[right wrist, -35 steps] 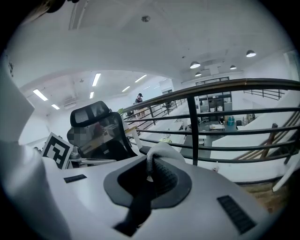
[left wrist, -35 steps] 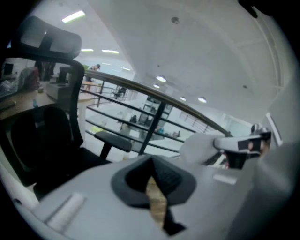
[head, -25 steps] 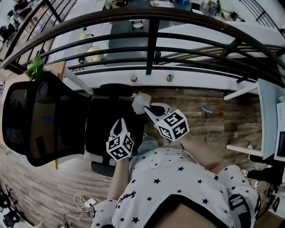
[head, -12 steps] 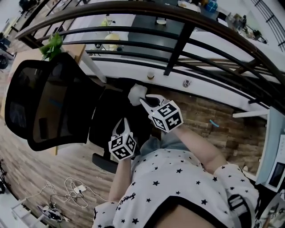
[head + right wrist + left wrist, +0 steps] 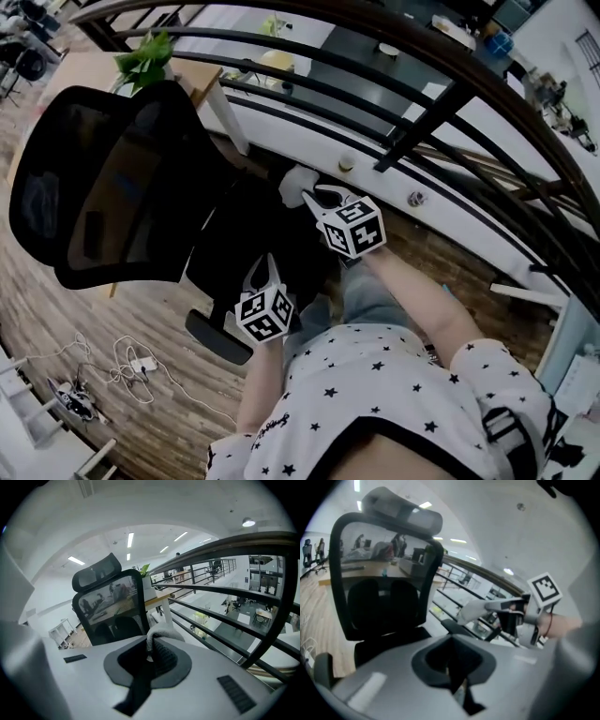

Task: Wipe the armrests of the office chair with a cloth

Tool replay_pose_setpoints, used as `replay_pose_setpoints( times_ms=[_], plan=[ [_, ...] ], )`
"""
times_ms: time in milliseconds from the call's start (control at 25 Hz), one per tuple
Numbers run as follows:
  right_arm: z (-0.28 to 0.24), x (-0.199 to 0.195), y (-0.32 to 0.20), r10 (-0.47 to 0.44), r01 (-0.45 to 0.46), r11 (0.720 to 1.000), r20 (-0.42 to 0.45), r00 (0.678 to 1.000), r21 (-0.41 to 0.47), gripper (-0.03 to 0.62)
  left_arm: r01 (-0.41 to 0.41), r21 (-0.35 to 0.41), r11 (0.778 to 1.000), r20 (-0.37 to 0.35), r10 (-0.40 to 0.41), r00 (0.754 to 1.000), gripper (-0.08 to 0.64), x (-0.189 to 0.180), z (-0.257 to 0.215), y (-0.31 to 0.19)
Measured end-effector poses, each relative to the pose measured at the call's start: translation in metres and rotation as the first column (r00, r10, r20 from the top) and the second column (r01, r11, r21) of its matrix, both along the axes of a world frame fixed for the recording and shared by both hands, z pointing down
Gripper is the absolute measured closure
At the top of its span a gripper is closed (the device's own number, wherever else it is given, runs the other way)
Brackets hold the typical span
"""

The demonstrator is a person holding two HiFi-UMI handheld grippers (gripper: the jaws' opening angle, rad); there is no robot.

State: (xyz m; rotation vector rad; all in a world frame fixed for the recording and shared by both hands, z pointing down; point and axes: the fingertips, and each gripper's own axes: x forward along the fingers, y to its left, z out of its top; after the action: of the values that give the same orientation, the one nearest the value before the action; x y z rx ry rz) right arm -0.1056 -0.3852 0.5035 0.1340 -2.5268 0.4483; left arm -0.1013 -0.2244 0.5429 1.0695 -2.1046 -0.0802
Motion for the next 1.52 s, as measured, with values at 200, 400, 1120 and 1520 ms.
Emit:
replay_pose_setpoints(
  times_ms=[200, 400, 1120, 1520],
  plan=[
    [0.023, -0.029, -0.022, -0.028, 0.028, 1.000, -0.019, 0.999, -0.011, 0.565, 0.060, -0.011, 0.998, -0.006, -0.060, 0.998, 0.555, -0.012, 0.009, -0.014],
    [0.044, -0.056, -0.033, -0.084, 0.083, 0.996, -0.035, 0.996, -0.027, 0.565, 0.112, -0.035, 0.993, -0.017, -0.113, 0.993, 0.555, -0.015, 0.020, -0.023],
    [0.114, -0.132, -0.042, -0.165, 0.159, 0.985, -0.102, 0.981, -0.065, 0.565, 0.169, -0.101, 0.980, -0.057, -0.175, 0.983, 0.555, -0.036, 0.056, -0.029],
    [0.156, -0.133, -0.045, -0.148, 0.137, 0.988, -0.183, 0.972, -0.073, 0.565, 0.163, -0.136, 0.977, -0.079, -0.175, 0.981, 0.555, -0.031, 0.071, -0.021]
  ],
)
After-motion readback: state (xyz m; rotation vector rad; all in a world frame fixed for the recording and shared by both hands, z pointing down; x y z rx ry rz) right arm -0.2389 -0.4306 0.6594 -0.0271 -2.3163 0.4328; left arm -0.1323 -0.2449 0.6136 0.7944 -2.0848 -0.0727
